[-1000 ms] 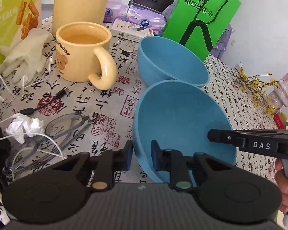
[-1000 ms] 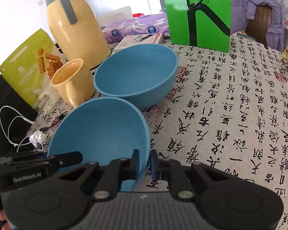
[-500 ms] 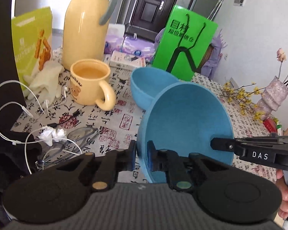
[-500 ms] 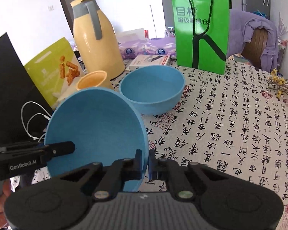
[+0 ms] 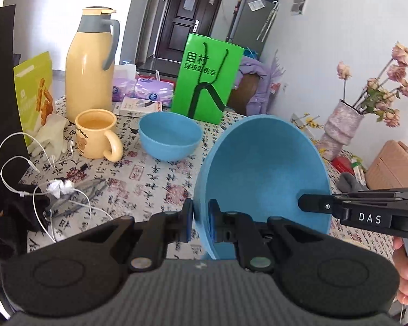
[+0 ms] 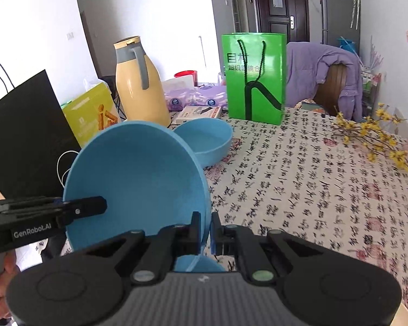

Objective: Organize plates and bowls
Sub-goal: 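Lift the blue bowl with the left gripper and carry it over the placed bowl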

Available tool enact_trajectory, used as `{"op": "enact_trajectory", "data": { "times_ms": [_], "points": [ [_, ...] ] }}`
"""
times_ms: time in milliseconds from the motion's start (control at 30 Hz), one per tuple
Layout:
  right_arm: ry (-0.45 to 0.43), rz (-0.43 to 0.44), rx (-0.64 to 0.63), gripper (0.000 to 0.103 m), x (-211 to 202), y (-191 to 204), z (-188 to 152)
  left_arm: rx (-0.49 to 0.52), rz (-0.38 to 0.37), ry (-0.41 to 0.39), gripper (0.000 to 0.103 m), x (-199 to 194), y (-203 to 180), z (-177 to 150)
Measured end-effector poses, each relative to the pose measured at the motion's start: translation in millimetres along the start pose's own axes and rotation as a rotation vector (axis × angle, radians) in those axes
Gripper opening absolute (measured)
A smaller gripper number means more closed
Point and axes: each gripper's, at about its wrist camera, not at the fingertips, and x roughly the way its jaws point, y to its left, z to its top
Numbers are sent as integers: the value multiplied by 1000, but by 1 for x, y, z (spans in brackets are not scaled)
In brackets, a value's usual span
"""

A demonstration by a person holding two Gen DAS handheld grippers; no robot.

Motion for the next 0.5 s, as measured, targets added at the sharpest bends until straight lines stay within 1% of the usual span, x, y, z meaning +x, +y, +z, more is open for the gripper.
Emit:
{"op": "enact_trajectory", "data": {
  "times_ms": [133,267,367,500],
  "points": [
    [13,-11,7,6,-18,0,-19,14,-12,26,12,-9,-9,-20],
    [38,-17,11,6,-26,-2,-39,26,-19,63,12,-7,-12,-37],
    [67,-17,24,7,-21,-7,-52,24,-22,99,12,2,-11,-50],
    [115,-19,39,7,-6,-12,-67,54,6,126,12,13,-13,-64]
  ]
}}
